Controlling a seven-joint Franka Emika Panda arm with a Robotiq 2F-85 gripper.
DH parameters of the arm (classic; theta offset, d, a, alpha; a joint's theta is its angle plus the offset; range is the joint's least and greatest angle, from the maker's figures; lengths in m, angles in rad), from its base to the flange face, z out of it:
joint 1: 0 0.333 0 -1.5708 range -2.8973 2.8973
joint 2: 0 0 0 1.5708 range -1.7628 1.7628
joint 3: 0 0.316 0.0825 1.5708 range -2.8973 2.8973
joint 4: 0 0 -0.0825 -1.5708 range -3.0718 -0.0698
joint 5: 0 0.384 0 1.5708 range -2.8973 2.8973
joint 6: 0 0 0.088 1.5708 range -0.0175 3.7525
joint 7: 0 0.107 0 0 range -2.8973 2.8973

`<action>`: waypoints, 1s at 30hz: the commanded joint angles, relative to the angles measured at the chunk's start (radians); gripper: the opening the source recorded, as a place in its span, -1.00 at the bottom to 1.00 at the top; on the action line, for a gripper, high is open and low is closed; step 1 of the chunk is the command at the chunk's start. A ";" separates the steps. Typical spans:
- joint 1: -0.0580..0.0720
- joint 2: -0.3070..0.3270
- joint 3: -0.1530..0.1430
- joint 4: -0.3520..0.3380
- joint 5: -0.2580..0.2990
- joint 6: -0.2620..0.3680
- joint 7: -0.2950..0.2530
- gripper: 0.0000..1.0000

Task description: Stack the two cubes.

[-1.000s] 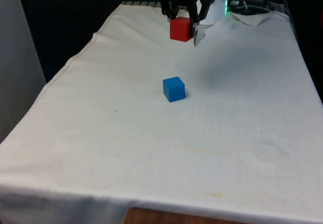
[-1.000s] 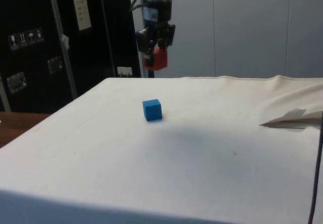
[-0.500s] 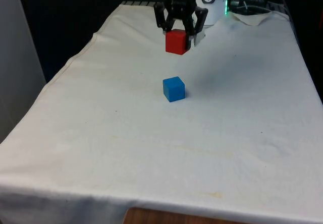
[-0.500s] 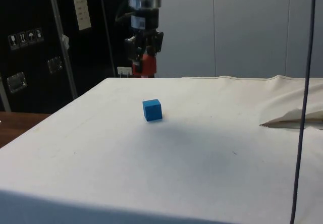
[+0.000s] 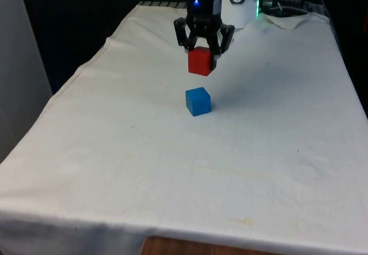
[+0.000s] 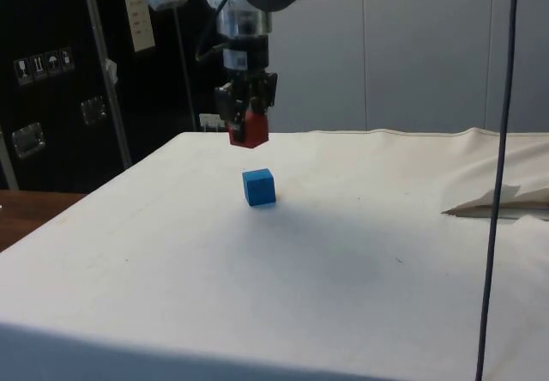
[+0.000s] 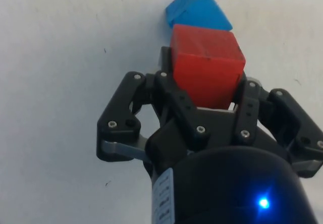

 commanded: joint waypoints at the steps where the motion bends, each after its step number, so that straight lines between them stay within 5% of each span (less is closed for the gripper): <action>1: -0.006 0.007 0.009 -0.002 0.025 0.013 -0.022 -0.98; 6: -0.008 0.030 0.006 -0.004 0.037 0.036 -0.040 -0.98; 7: 0.000 0.030 -0.005 -0.001 0.013 0.025 -0.021 -0.98; 8: -0.009 0.036 0.006 -0.004 0.039 0.042 -0.044 -0.98; 15: -0.014 0.083 0.003 -0.002 0.066 0.083 -0.079 -0.98; 16: -0.004 0.078 -0.008 -0.002 0.044 0.071 -0.059 -0.98; 17: -0.014 0.088 0.003 -0.001 0.070 0.087 -0.084 -0.98; 21: -0.021 0.112 0.003 0.005 0.079 0.107 -0.098 -0.98; 23: -0.022 0.119 0.003 0.006 0.082 0.113 -0.102 -0.98; 24: -0.010 0.116 -0.012 0.003 0.059 0.107 -0.082 -0.98; 25: -0.022 0.125 0.002 0.007 0.087 0.118 -0.107 -0.98; 30: -0.019 0.140 -0.001 0.016 0.087 0.117 -0.108 -0.98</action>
